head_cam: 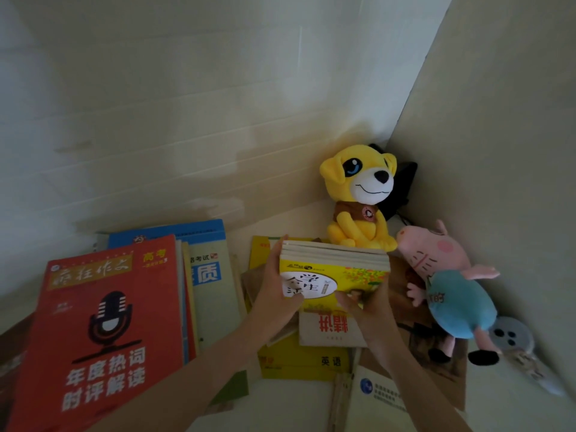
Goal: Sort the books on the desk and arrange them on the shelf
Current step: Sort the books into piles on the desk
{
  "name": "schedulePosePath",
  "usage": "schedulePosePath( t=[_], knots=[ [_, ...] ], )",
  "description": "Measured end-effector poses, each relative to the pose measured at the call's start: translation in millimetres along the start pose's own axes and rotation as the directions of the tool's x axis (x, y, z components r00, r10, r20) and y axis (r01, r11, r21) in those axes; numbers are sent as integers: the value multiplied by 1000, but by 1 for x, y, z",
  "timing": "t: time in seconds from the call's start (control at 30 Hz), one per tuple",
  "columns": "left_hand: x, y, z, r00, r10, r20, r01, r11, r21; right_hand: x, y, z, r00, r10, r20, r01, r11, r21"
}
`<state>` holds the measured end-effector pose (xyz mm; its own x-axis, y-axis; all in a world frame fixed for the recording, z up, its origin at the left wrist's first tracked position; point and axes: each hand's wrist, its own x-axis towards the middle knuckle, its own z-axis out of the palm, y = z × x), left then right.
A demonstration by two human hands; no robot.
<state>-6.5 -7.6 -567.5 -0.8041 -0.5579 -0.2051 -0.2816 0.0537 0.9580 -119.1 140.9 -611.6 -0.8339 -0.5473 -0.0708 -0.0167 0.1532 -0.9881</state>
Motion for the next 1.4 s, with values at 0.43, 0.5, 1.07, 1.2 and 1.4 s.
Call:
schedulePosePath(
  t=[0.43,0.5,1.07,1.2,1.4],
  knots=[
    [9,16,-6,987,162,3,-158,957,242,5,-24,-7,998,-58,-37,54,994,-98],
    [4,32,-15,972,233,-17,-223,945,241,3,-44,-7,995,-89,-35,86,994,-72],
    [-136,32,-222,772,444,-456,-253,872,420,-59,-152,182,860,-278,427,264,960,91],
    [-151,11,-229,784,389,-483,-175,886,428,-70,-136,204,836,-288,467,328,945,-5],
    [-146,0,-224,789,400,-467,-156,865,477,-77,-132,200,786,-391,478,453,891,-16]
  ],
)
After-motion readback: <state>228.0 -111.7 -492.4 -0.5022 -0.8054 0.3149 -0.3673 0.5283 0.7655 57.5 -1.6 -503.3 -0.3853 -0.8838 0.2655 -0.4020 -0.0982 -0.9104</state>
